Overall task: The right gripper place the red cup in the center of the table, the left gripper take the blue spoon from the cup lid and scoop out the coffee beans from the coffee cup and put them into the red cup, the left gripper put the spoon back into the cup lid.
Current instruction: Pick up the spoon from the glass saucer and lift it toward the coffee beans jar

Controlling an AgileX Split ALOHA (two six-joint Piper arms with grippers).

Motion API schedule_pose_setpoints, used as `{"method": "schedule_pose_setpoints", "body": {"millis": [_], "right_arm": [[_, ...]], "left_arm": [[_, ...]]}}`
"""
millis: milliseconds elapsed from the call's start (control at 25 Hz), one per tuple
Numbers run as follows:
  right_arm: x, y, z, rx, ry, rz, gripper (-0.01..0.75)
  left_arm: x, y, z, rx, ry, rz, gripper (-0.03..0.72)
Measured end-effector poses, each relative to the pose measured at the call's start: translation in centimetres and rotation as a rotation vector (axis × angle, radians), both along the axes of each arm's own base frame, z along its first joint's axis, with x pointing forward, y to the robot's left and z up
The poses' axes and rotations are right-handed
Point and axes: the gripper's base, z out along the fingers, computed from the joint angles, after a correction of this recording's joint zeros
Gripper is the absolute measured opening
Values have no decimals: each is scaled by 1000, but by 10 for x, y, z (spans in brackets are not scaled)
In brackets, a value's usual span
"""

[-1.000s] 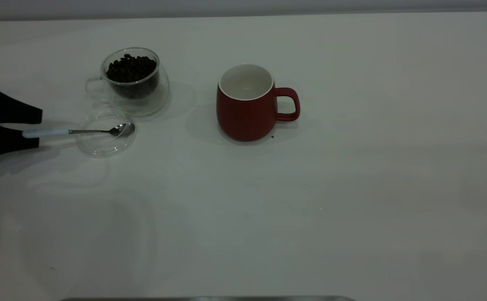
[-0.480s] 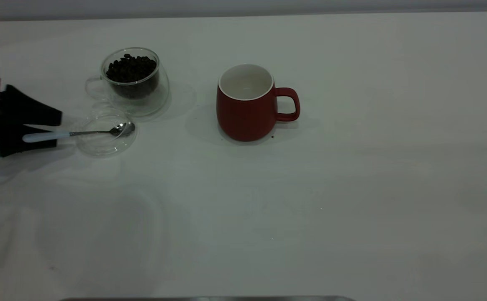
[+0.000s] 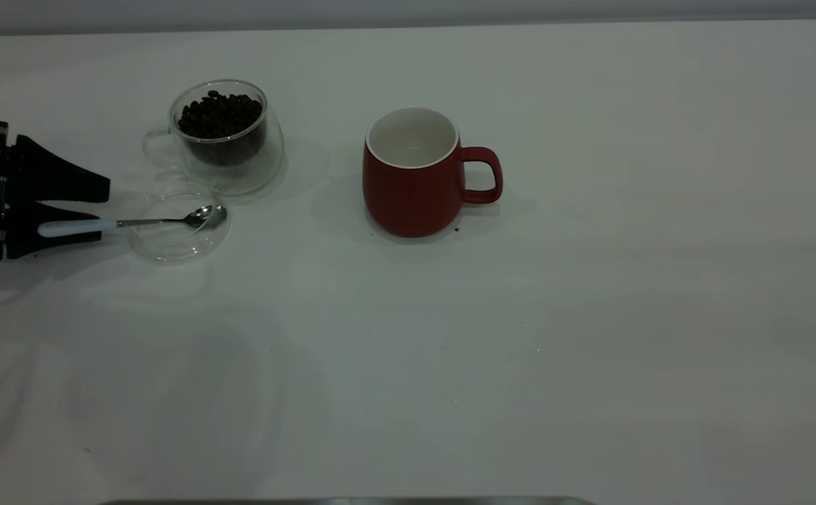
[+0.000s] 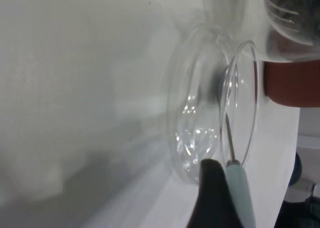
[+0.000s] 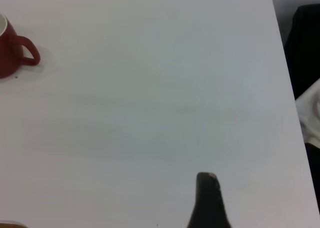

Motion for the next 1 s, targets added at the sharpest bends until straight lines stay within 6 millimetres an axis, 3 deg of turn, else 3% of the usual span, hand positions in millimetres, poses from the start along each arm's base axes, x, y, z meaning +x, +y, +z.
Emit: {"method": "schedule_pose_setpoints", "body": {"millis": [360,680,1000], "right_arm": [[0,0,0,0,0,0,587],[0,0,0,0,0,0,587],[0,0,0,0,0,0,587]], "left_arm": [[0,0,-1,-11,56,37,582],[2,0,0,-39,86,70,508],[0,3,-5,12,155,91,504]]}}
